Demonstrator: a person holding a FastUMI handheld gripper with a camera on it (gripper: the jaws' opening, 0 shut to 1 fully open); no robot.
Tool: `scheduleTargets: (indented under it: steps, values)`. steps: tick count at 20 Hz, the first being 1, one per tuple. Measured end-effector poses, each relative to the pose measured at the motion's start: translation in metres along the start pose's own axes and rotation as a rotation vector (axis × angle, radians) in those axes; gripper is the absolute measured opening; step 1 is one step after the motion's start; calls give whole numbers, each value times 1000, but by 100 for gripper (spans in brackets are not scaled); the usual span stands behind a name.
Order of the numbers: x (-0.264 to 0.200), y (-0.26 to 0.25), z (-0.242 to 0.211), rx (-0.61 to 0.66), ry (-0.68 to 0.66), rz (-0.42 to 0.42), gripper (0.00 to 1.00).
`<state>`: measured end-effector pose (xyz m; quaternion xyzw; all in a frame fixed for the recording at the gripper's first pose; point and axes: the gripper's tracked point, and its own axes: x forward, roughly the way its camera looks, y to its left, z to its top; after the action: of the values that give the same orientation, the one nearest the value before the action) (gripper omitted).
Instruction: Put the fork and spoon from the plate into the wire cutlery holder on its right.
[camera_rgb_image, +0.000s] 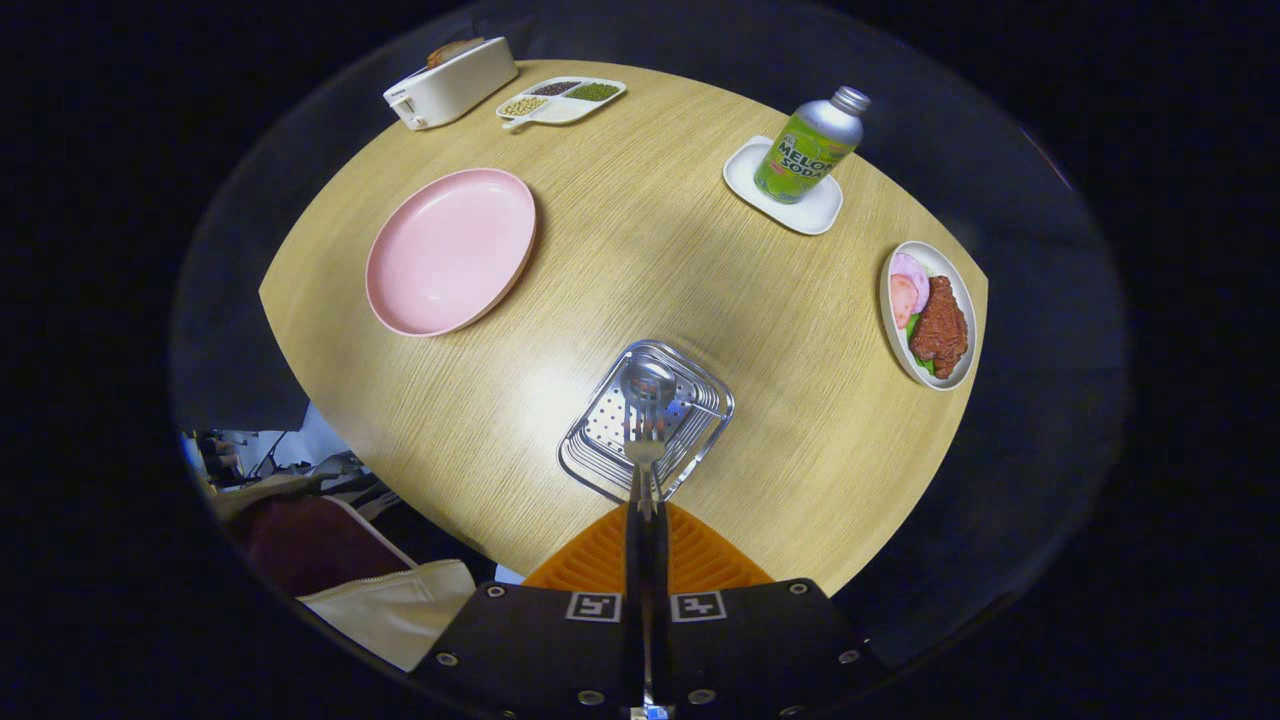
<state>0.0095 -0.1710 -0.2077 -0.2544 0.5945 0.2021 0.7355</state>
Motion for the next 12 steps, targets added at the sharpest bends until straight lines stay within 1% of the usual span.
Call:
scheduleTargets:
  steps: [6,9,12]
  values:
    - [14,-3,8,-39,43,-20,4]
    - [17,-2,10,-47,47,-14,4]
    - [15,1,15,-29,24,-4,9]
